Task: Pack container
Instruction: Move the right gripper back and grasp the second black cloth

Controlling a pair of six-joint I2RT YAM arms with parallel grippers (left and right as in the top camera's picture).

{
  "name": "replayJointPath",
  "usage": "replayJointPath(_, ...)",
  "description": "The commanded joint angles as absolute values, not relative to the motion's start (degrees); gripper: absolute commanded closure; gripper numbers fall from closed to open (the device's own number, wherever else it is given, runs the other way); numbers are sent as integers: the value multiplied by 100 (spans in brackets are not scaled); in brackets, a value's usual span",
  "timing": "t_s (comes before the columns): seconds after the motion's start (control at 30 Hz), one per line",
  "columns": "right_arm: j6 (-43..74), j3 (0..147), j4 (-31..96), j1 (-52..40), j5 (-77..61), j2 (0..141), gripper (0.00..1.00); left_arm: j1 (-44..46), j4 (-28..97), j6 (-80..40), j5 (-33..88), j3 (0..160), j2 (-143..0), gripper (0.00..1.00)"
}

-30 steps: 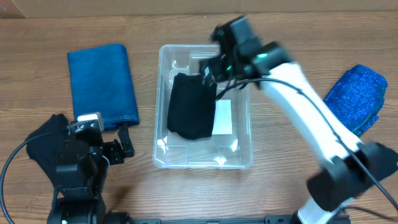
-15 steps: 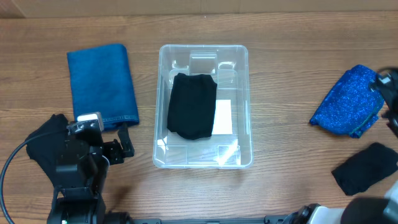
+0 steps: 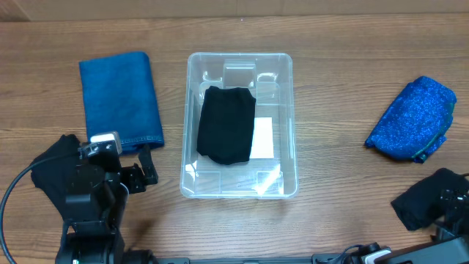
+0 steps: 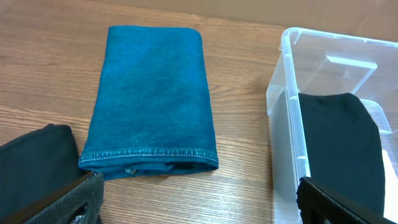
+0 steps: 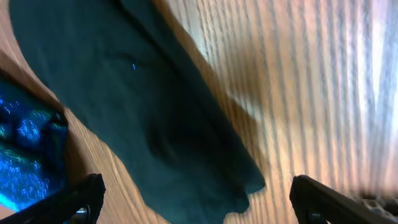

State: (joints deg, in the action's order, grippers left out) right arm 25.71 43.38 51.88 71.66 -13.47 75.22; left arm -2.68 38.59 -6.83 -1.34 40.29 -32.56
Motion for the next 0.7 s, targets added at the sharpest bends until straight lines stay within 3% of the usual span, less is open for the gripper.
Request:
replayJointPath(0.0,2547,3817,4694,7168,-1579,7465,0,-298,3865,-554,-191,4174,-3262,0)
replayJointPath(0.33,2550,3208,3728,7157,-1940,7605,1,-298,3903,-554,-191,4174,-3262,0)
replayJointPath(0.53,2547,3194,3535,6910,-2137,8176,25,-298,3903,-556,-189,4174,-3262,0)
replayJointPath(0.6,2547,3194,3516,6772,-2158,8265,45,-298,3903,-556,-189,4174,-3262,0)
replayJointPath(0.67,2545,3194,3516,6713,-2311,8263,55,-298,3905,-556,-189,4174,-3262,0)
